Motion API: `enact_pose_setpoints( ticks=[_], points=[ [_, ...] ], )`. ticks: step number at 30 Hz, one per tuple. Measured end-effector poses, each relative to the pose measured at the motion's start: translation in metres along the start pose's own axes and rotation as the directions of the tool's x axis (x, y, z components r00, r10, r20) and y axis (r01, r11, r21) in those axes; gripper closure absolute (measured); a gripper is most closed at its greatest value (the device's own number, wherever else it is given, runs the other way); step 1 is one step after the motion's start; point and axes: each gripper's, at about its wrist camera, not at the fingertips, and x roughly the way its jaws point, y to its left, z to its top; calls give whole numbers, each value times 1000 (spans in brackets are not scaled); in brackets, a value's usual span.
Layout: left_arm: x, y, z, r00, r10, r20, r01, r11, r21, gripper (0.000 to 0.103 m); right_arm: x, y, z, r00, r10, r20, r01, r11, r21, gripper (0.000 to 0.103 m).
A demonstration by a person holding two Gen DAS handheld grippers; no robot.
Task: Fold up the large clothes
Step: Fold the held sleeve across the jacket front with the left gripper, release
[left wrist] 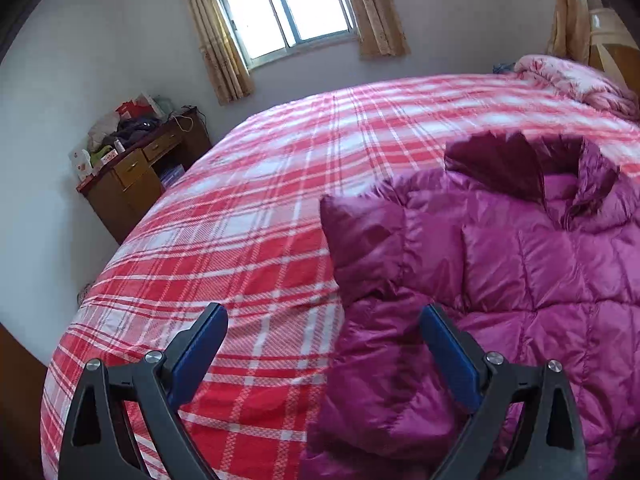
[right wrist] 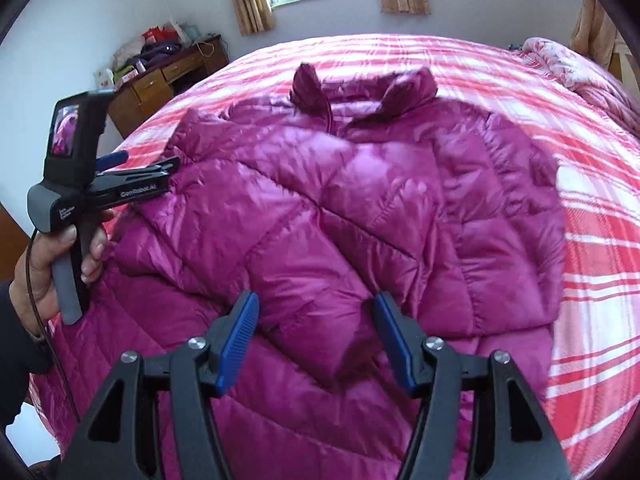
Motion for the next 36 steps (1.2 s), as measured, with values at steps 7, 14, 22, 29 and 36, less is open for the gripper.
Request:
enact_pose_setpoints(
  ticks=[7, 14, 22, 29, 36],
  points=[
    [-24, -3, 35, 986, -166, 30, 168, 982, -85, 6, -1, 4, 40, 994, -66, 92, 62, 997, 45, 41],
    [20, -59, 20, 985, -153, -85, 156, 987, 34, 6, 37, 0, 36, 997, -73, 8, 72, 996, 49, 57],
    [68, -41, -1, 938, -281, -205, 262, 958, -115, 3, 54, -2, 22, 994, -105, -11, 106, 994, 21, 58],
    [71, -43, -5, 935, -274, -227, 252, 960, -121, 1, 61, 7, 15, 983, -183, 2, 183, 982, -34, 58],
    [70, -45, -7, 940, -255, -228, 237, 966, -106, 1, 64, 11, 16, 973, -230, 0, 230, 971, -65, 58]
  ],
)
